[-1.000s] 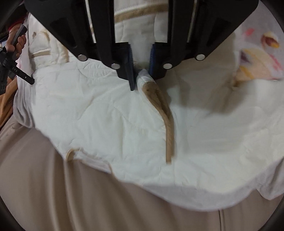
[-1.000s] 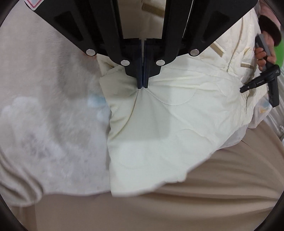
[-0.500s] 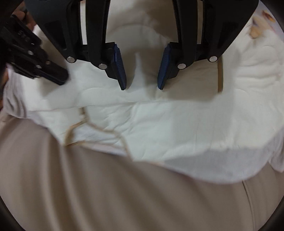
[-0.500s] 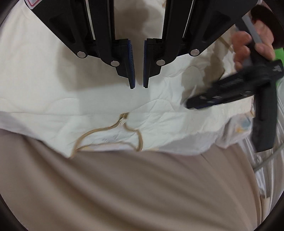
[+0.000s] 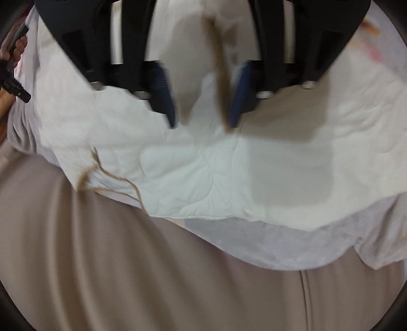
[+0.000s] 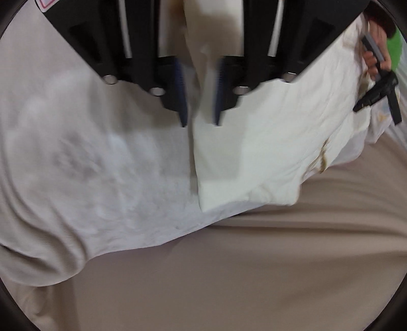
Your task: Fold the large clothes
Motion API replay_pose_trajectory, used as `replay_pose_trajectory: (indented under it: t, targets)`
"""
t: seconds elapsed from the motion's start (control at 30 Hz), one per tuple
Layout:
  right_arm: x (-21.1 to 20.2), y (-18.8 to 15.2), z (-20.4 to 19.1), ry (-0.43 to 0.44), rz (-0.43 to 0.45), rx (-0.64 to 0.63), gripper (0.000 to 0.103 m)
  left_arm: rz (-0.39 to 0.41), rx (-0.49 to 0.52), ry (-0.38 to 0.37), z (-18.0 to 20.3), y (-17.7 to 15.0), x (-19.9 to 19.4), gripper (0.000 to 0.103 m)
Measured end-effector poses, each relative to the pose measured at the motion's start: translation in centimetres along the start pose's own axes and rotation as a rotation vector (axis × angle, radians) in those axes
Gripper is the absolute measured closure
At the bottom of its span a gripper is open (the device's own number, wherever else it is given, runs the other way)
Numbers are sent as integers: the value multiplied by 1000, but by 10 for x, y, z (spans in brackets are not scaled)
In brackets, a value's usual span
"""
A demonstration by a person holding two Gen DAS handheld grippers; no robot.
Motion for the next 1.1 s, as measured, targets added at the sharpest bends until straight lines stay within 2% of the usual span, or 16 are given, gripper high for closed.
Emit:
replay_pose_trajectory:
  t: [0.03, 0.07, 0.17, 0.27, 0.33, 0.4, 0.43, 0.47, 0.5, 0.53, 0.57, 0.6, 0.7, 0.83, 1.0, 1.1]
  targets:
    - [-16, -18, 4, 11, -10, -13, 39, 0, 20, 17, -5, -17, -19, 22]
    - [-35, -45, 5, 23, -22, -37, 35, 7, 36, 31, -15, -40, -41, 15]
    - [-69, -136, 13, 46, -111, -95, 31, -56, 37, 48, -50, -110, -79, 12]
    - [-83, -221, 29, 119, -200, -47, 29, -164, -38, 17, -85, -181, -89, 12]
    - [-84, -261, 33, 184, -234, 0, 28, -217, -106, -46, -97, -220, -90, 13]
    - [-90, -276, 30, 202, -185, -2, 28, -164, -79, -42, -92, -230, -98, 16]
    - [-90, -277, 26, 211, -177, -8, 30, -167, -62, -53, -85, -233, -101, 21]
    - [-88, -276, 20, 223, -178, 0, 37, -174, -63, -85, -79, -234, -98, 39]
    - [-86, -275, 16, 245, -182, 22, 67, -197, -72, -115, -74, -236, -96, 63]
    - [-79, -276, 12, 279, -217, 52, 94, -223, -85, -129, -68, -238, -96, 72]
    - [-79, -275, 11, 285, -228, 71, 94, -216, -81, -128, -68, -241, -102, 86]
    - [-86, -276, 9, 266, -208, 77, 96, -201, -66, -106, -64, -242, -108, 92]
    - [-127, -280, -2, 249, -117, 39, 98, -162, -6, -123, -51, -249, -145, 94]
    - [-193, -316, 7, 194, -45, 10, 99, -201, 73, -191, -34, -298, -183, 94]
    - [-231, -401, 49, 54, -55, 46, 98, -333, 147, -267, -33, -395, -183, 85]
    - [-222, -441, 71, 14, -112, 94, 94, -271, 115, -275, -41, -396, -193, 80]
Point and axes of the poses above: each gripper's, at about its wrist camera, not at the fingertips, and x roughly the way its jaws point, z to its right, y to its top, the point moved 7 cm from there along x, roughly the way its jaws point, and after that the axes turned 13 degrees about -z, right-handed, at the moved point
